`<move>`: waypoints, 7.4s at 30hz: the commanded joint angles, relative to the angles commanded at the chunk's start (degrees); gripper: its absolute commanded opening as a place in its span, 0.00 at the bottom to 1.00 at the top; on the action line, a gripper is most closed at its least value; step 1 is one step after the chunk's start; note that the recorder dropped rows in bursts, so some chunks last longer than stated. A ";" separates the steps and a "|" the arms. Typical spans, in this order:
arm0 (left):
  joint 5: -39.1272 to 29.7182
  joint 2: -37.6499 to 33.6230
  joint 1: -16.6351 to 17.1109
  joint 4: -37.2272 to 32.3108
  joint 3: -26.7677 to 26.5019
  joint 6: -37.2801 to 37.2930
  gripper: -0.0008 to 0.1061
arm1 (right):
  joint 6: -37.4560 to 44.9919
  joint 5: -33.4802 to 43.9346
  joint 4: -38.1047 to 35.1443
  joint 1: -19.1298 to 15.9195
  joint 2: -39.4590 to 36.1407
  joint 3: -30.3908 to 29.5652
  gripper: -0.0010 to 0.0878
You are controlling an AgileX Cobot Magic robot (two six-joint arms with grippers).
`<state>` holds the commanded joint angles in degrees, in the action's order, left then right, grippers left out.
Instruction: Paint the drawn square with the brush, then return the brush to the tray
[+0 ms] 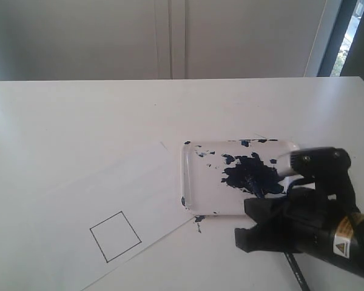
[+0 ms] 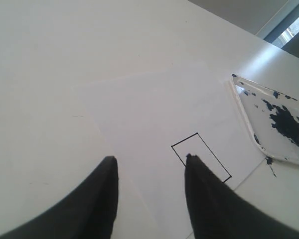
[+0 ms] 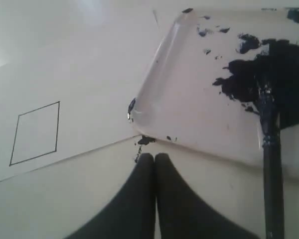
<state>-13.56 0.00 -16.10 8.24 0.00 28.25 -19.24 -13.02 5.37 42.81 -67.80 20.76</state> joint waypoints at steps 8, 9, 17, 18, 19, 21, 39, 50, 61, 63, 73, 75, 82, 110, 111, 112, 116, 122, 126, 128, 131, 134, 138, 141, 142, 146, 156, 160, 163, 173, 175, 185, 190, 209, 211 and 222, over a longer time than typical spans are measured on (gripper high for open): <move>0.00 0.00 0.00 0.00 0.00 0.00 0.46 | 13.13 18.89 0.11 0.00 5.31 12.76 0.16; 0.00 0.00 0.00 0.00 0.00 0.00 0.46 | 13.52 22.23 0.54 0.00 5.63 14.25 0.15; 0.00 0.00 0.00 0.00 0.00 0.00 0.46 | 7.79 53.61 6.71 0.00 6.73 24.14 0.05; 0.00 0.00 0.00 0.00 0.00 0.00 0.46 | 6.68 56.02 7.12 0.00 6.73 24.46 0.05; 0.00 0.00 0.00 0.00 0.00 0.00 0.46 | 5.90 58.73 7.11 0.00 6.73 24.62 0.05; 0.00 0.00 0.00 0.00 0.00 0.00 0.46 | 5.79 63.37 7.11 0.00 6.73 24.51 0.05; 0.00 0.00 0.00 0.00 0.00 0.00 0.46 | 5.13 52.37 9.28 0.00 1.27 11.37 0.74; 0.00 0.00 0.00 0.00 0.00 0.00 0.46 | 5.13 49.28 9.26 0.00 -10.42 11.10 0.67; 0.00 0.00 0.00 0.00 0.00 0.00 0.46 | 4.67 48.11 9.26 0.00 -15.69 11.10 0.63; 0.00 0.00 0.00 0.00 0.00 0.00 0.46 | 4.28 48.11 9.26 0.00 -16.83 11.10 0.63; 0.00 0.00 0.00 0.00 0.00 0.00 0.46 | 2.16 48.31 6.78 0.00 -19.09 11.10 0.24; 0.00 0.00 0.00 0.00 0.00 0.00 0.46 | 2.16 48.31 6.78 0.00 -19.09 11.10 0.14; 0.00 0.00 0.00 0.00 0.00 0.00 0.46 | 2.50 48.84 6.90 0.00 -15.99 11.80 0.01; 0.00 0.00 0.00 0.00 0.00 0.00 0.46 | 11.26 82.98 25.08 0.00 -13.35 27.34 0.01; 0.00 0.00 0.00 0.00 0.00 0.00 0.46 | 11.86 82.98 25.21 0.00 -14.28 27.34 0.01; 0.00 0.00 0.00 0.00 0.00 0.00 0.46 | 12.13 82.98 25.21 0.00 -15.46 27.34 0.01; 0.00 0.00 0.00 0.00 0.00 0.00 0.46 | 12.93 82.98 27.47 0.00 -19.58 27.15 0.01; 0.00 0.00 0.00 0.00 0.00 0.00 0.46 | 12.93 82.98 32.80 0.00 -23.03 27.15 0.01; 0.00 0.00 0.00 0.00 0.00 0.00 0.46 | 12.93 82.98 36.15 -0.94 -24.51 27.15 0.01; 0.00 0.00 0.00 0.00 0.00 0.00 0.46 | 12.93 82.98 36.50 -2.13 -25.43 27.15 0.01; 0.00 0.00 0.00 0.00 0.00 0.00 0.46 | 12.41 82.98 37.44 -3.52 -26.87 27.15 0.01; 0.00 0.00 0.00 0.00 0.00 0.00 0.46 | 9.61 82.98 41.03 -4.20 -27.75 27.15 0.01; 0.00 0.00 0.00 0.00 0.00 0.00 0.46 | 8.52 82.98 43.31 -4.30 -27.75 27.15 0.01; 0.00 0.00 0.00 0.00 0.00 0.00 0.46 | 8.72 82.98 41.63 -4.30 -27.75 27.15 0.01; 0.00 0.00 0.00 0.00 0.00 0.00 0.46 | 8.99 82.98 40.61 -4.30 -27.75 27.15 0.01; 0.00 0.00 0.00 0.00 0.00 0.00 0.46 | 11.52 82.98 36.50 -4.30 -27.75 27.15 0.01; 0.00 0.00 0.00 0.00 0.00 0.00 0.46 | 11.41 82.98 36.55 -3.88 -27.75 27.15 0.01; 0.00 0.00 0.00 0.00 0.00 0.00 0.46 | 8.16 82.98 43.10 -3.88 -28.49 27.15 0.01; 0.00 0.00 0.00 0.00 0.00 0.00 0.46 | 7.43 82.98 44.08 -3.88 -30.31 27.15 0.01; 0.00 0.00 0.00 0.00 0.00 0.00 0.46 | 7.48 82.98 40.94 -3.36 -34.38 28.71 0.01; 0.00 0.00 0.00 0.00 0.00 0.00 0.46 | 8.35 82.98 39.48 -2.65 -34.38 29.29 0.01; 0.00 0.00 0.00 0.00 0.00 0.00 0.46 | 8.40 82.98 40.64 -0.58 -34.38 29.80 0.01; 0.00 0.00 0.00 0.00 0.00 0.00 0.46 | 5.39 82.98 43.61 -0.58 -32.94 30.74 0.01; 5.38 0.00 0.00 -8.24 0.00 -14.79 0.46 | 5.63 82.98 43.96 23.20 -26.91 34.06 0.01; 12.12 0.00 0.00 -8.24 0.00 -14.97 0.46 | 5.63 82.98 44.16 24.63 -26.91 34.06 0.01; 24.57 0.00 0.00 -5.14 0.00 5.91 0.46 | 6.03 82.98 43.81 26.10 -26.91 34.06 0.01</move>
<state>11.01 0.00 -16.10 3.10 0.00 34.16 -13.21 69.96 49.18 68.91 -94.72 54.81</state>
